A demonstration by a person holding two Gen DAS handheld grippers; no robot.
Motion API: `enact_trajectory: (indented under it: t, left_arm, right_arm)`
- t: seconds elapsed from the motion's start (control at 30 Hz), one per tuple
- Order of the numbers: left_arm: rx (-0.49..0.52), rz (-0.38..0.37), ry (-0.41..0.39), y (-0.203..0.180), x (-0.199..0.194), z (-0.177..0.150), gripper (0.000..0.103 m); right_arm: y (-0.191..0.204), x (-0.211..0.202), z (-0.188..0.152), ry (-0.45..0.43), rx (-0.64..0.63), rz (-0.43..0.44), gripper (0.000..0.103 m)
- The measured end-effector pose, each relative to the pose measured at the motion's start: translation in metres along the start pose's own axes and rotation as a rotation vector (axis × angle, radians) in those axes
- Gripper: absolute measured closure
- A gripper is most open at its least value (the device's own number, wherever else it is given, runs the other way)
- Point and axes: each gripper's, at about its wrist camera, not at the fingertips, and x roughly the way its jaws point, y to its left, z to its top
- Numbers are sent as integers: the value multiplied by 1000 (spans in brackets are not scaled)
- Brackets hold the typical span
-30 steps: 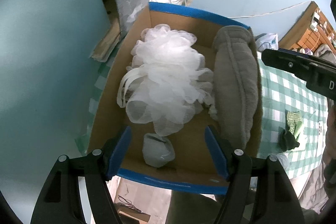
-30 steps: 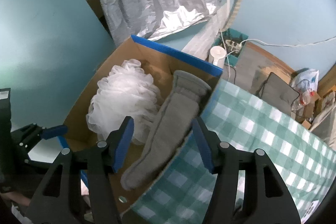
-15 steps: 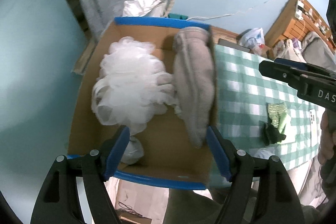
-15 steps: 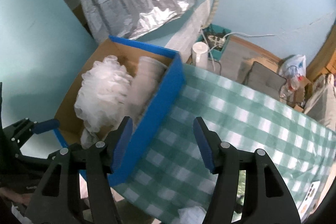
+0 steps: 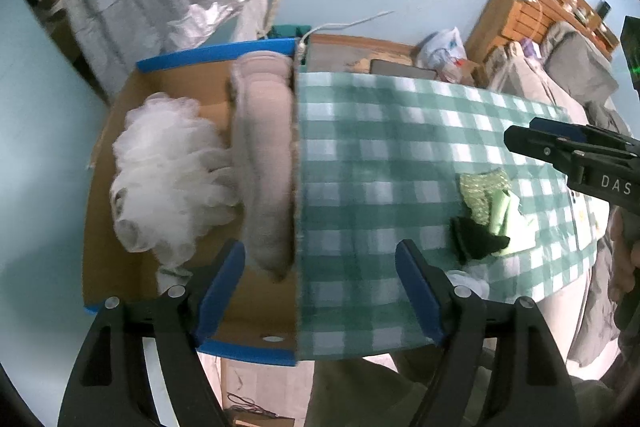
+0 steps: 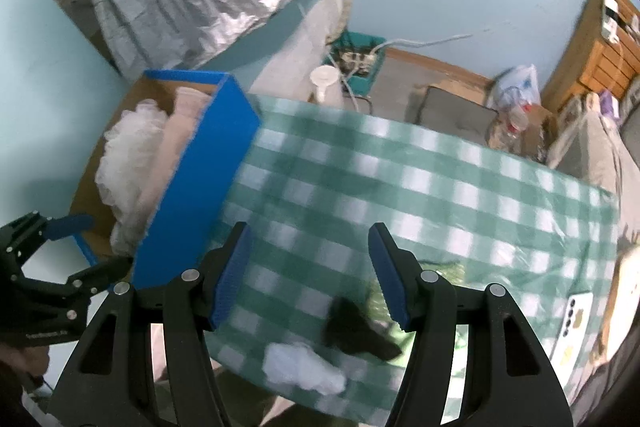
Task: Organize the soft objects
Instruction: 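Withdraw both tools from the box back over the table, then grasp the crumpled white cloth with the left tool while the right tool grasps the green plastic bag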
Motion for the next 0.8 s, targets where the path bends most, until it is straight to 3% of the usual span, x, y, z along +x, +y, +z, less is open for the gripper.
enact_trajectory:
  t: [0.43,0.8]
  left_arm:
    - [115,-50,60,-64,20,-7,23]
    - [193,-73,129,-104,44,-20,22]
  right_arm:
    - [-60,-17,-34,32,85,-67,41]
    - [-95,-5,-72,109,149,-87,41]
